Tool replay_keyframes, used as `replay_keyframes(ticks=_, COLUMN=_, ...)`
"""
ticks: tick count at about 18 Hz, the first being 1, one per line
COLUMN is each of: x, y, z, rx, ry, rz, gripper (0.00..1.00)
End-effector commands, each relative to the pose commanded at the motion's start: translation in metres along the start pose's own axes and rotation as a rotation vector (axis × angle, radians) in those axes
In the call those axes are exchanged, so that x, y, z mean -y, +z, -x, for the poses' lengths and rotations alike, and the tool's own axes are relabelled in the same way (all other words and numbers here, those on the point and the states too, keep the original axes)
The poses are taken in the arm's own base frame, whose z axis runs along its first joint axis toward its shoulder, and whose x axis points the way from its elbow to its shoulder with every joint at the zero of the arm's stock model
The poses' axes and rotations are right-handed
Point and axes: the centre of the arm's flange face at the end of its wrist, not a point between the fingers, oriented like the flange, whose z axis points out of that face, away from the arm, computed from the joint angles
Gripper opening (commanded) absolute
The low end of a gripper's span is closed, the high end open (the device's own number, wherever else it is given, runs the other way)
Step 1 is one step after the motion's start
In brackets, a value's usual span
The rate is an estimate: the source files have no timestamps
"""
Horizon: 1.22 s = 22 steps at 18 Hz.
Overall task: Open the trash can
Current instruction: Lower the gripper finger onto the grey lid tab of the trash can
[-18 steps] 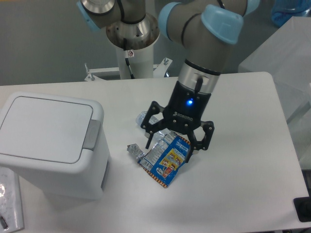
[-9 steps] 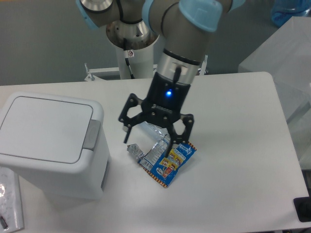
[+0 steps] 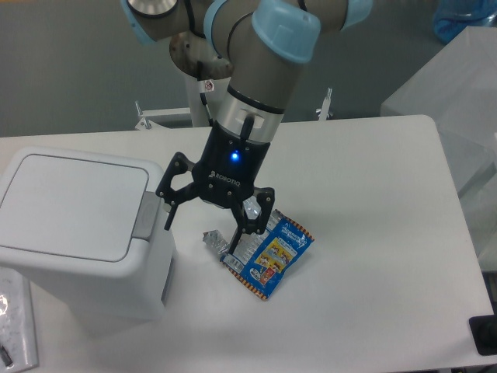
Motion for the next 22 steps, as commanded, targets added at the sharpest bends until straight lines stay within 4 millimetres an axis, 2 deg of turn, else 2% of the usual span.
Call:
replay_keyframes(ticks=5, x=-0.011, y=0.002, z=-0.014, rx=-0.015, ry=-0.002, rz=0.006, gripper=1.00)
replay_keyframes(ticks=12, x=-0.010, y=-0.001, z=-0.017, rx=-0.018, ry=-0.012, rz=-0.001, gripper=1.00)
replay_keyframes(ticks=22, x=-0.019, y=0.012, z=-0.017, rx=-0.029, ry=-0.027, rz=0.023, gripper=1.00)
